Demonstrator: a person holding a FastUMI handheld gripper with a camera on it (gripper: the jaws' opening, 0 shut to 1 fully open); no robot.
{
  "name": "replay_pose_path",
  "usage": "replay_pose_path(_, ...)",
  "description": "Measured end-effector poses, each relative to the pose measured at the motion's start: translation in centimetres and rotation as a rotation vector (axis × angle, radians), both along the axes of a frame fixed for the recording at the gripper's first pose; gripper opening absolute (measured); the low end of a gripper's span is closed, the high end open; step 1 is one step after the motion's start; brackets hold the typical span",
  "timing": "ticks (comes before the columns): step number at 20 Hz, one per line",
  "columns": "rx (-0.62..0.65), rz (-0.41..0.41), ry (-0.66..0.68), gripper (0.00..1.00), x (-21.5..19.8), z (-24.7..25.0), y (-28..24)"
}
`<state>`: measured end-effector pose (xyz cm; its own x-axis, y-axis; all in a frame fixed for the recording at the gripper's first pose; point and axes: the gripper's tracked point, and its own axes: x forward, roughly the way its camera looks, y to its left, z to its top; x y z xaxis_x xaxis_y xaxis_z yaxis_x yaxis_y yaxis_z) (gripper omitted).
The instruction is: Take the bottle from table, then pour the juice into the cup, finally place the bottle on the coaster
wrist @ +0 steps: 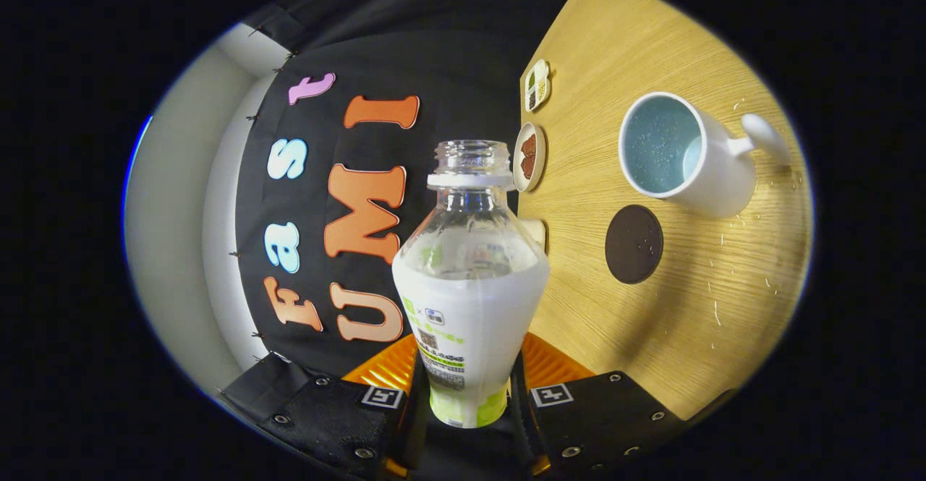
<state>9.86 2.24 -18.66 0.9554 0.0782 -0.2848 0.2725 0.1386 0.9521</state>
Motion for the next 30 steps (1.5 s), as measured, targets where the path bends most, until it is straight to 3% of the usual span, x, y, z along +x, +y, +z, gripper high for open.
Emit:
replay_pose_path(9, 0.15, -0.04, 0.014, 0.49, 0.4, -0.1, -0.1)
replay_pose_path(30, 0.273, -0.086, 0.029, 0.5, 0.8, 0.3, -1.4)
